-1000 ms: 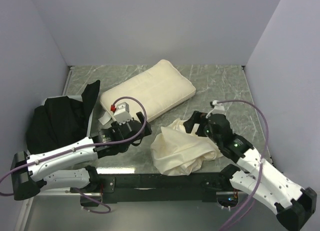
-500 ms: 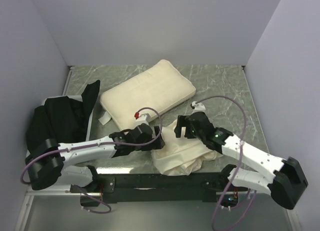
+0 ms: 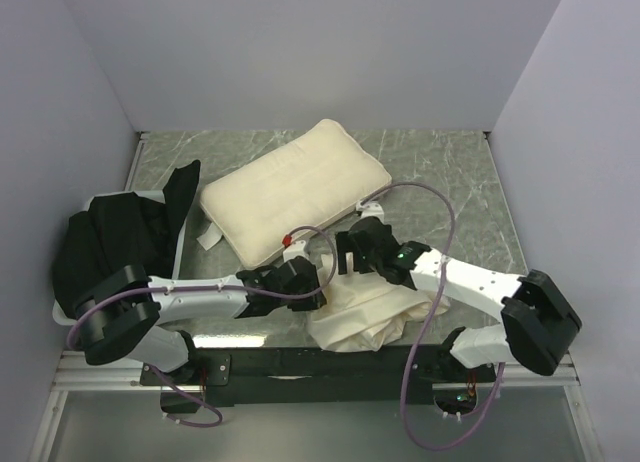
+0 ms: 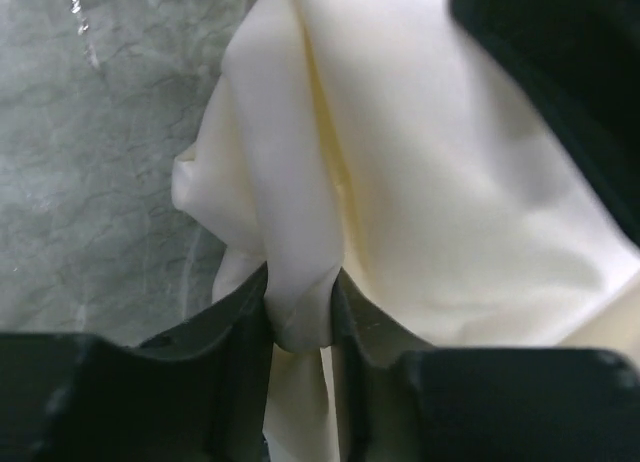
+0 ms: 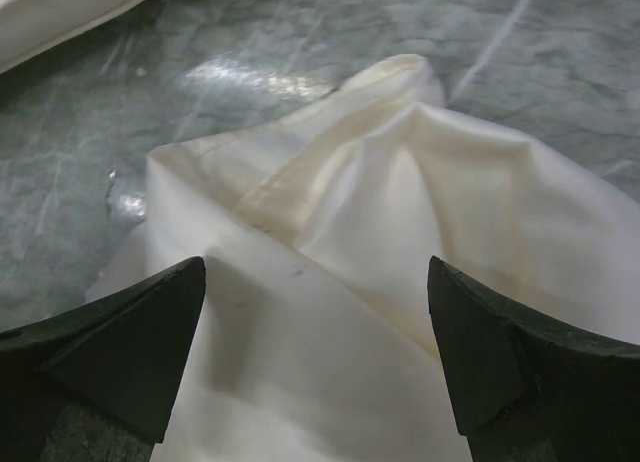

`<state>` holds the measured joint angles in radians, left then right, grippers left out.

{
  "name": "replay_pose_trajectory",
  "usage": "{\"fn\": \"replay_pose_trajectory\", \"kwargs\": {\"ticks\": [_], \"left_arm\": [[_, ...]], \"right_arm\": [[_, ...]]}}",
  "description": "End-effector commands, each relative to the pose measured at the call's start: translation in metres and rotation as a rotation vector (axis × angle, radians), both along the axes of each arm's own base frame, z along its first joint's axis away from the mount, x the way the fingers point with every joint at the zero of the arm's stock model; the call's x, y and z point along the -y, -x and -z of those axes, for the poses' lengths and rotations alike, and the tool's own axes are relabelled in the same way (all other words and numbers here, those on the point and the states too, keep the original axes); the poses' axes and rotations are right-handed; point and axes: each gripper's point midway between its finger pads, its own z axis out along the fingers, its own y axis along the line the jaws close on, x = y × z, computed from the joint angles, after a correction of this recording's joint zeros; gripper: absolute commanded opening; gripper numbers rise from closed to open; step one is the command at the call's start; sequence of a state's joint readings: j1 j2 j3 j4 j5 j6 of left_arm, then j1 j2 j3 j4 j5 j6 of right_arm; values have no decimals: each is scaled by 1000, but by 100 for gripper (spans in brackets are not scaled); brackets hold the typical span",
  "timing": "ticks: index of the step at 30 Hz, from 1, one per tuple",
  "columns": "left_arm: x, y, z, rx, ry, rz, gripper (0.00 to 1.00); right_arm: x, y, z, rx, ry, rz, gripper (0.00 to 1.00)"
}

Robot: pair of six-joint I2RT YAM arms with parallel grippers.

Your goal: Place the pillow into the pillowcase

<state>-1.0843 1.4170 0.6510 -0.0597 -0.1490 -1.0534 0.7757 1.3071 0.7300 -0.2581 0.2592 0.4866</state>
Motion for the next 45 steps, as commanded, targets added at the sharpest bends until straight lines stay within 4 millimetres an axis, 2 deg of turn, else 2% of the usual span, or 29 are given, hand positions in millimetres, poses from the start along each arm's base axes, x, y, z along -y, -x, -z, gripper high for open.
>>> {"fn": "replay_pose_trajectory", "kwargs": {"ticks": [1, 3, 4, 6, 8, 9, 10, 12, 13, 14, 15, 16, 17, 18, 19, 20, 21, 22, 23, 25, 26, 28, 29, 35, 36, 39, 40, 41, 45], "left_arm": [[1, -2, -13, 23, 61, -35, 25], [-2, -3, -13, 23, 58, -50, 19], [-2, -3, -13, 22, 59, -54, 12], [-5, -4, -15, 28, 57, -70, 10], [-6, -7, -24, 46, 67, -81, 5], [-9, -8, -25, 50, 55, -86, 4], [-13, -12, -28, 66, 41, -105, 2], [-16, -23, -43, 97, 44, -130, 1], [-26, -31, -43, 101, 18, -161, 1], [-26, -38, -58, 120, 43, -175, 1], [-30, -45, -65, 138, 41, -179, 1], [-34, -51, -74, 150, 42, -184, 1], [-40, -69, -99, 195, 67, -206, 1], [-44, -78, -114, 224, 73, -216, 1], [-48, -88, -129, 254, 76, -230, 1], [-56, -106, -163, 297, 95, -272, 1], [-60, -114, -181, 339, 87, -268, 1], [-70, -127, -199, 368, 87, -299, 1], [-71, -137, -237, 425, 106, -308, 1], [-80, -151, -273, 487, 116, -334, 1], [-82, -157, -303, 533, 125, -340, 1], [-91, -166, -329, 579, 121, -378, 1], [-94, -169, -349, 610, 135, -392, 1], [-120, -178, -388, 684, 99, -472, 1], [-123, -178, -392, 693, 94, -479, 1], [-131, -172, -422, 764, 132, -488, 1], [-134, -168, -441, 804, 171, -492, 2], [-136, -166, -450, 831, 171, -489, 3], [-135, -160, -487, 926, 236, -458, 13]], "right_arm": [[-40, -5, -11, 35, -8, -105, 98], [-47, -4, -8, 24, -3, -120, 98], [-48, -4, 2, 5, 17, -124, 98], [-51, -8, 6, -11, 37, -123, 96], [-49, -8, 18, -50, 91, -123, 88], [-53, -13, 12, -41, 91, -124, 81], [-53, -15, 10, -39, 98, -121, 61], [-51, -27, -11, -6, 101, -85, 37], [-48, -33, -28, 25, 86, -65, 17], [-44, -45, -51, 52, 64, -31, 10], [-41, -52, -67, 74, 43, -15, 5], [-37, -59, -93, 114, 7, 7, 0], [-30, -63, -109, 128, -4, 28, 0], [-22, -80, -143, 182, -51, 71, 0], [-16, -85, -168, 220, -84, 91, 0], [-9, -89, -186, 240, -102, 112, 0], [0, -100, -223, 302, -148, 144, 0], [8, -102, -242, 325, -164, 162, 0], [13, -106, -280, 389, -210, 178, 0], [32, -110, -309, 424, -223, 223, 0], [39, -109, -341, 480, -262, 237, 0], [58, -109, -364, 520, -274, 279, 0], [65, -106, -381, 551, -295, 290, 0], [100, -89, -422, 656, -324, 350, 0], [105, -83, -430, 677, -336, 356, 0], [114, -67, -457, 731, -379, 364, 0], [117, -63, -463, 741, -380, 367, 0], [125, -54, -483, 785, -403, 387, 0], [138, -24, -532, 892, -483, 388, 0]]}}
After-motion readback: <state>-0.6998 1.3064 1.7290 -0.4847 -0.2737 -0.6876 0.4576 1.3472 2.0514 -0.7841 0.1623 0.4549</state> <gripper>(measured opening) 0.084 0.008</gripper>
